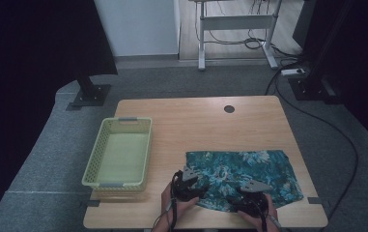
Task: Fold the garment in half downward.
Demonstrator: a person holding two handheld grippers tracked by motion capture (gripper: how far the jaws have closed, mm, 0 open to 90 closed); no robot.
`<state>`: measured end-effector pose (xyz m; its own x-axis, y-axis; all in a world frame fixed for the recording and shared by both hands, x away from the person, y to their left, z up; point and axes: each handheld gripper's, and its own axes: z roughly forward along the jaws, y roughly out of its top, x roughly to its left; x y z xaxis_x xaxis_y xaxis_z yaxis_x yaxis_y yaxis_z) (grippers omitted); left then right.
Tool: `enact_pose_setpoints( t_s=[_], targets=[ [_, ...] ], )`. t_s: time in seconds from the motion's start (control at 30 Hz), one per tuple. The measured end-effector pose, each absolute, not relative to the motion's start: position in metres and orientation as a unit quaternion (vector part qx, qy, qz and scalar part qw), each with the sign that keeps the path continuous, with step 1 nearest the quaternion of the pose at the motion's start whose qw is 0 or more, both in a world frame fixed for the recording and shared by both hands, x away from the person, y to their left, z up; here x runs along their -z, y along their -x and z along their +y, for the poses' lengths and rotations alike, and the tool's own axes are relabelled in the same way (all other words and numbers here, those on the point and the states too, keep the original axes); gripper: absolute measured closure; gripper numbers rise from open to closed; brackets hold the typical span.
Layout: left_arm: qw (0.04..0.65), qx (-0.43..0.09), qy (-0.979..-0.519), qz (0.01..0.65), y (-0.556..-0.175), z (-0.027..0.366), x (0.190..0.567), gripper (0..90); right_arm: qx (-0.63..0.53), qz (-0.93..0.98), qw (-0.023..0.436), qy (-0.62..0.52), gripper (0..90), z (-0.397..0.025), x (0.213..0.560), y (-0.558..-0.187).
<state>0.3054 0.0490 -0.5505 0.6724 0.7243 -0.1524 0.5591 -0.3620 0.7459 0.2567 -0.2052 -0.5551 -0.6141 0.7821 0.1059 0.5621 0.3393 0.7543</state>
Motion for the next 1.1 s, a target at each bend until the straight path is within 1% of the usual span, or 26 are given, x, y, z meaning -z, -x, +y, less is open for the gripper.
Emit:
enact_pose_setpoints(
  t_s=[0.33, 0.53, 0.87, 1.1],
  targets=[
    [0.420, -0.111, -0.812, 0.389, -0.293, 0.063, 0.538, 39.2, -0.408, 0.800, 0.155, -0.412, 36.9, -0.206, 0.546, -0.249],
    [0.422, -0.111, -0.813, 0.384, -0.277, 0.074, 0.533, 38.0, -0.420, 0.802, 0.148, -0.397, 35.2, -0.205, 0.541, -0.239],
    [0.409, -0.117, -0.815, 0.394, -0.266, 0.098, 0.537, 37.5, -0.426, 0.802, 0.151, -0.391, 35.1, -0.209, 0.537, -0.224],
    [0.406, -0.116, -0.814, 0.399, -0.265, 0.106, 0.540, 37.4, -0.427, 0.805, 0.149, -0.383, 35.1, -0.209, 0.535, -0.220]
  ],
)
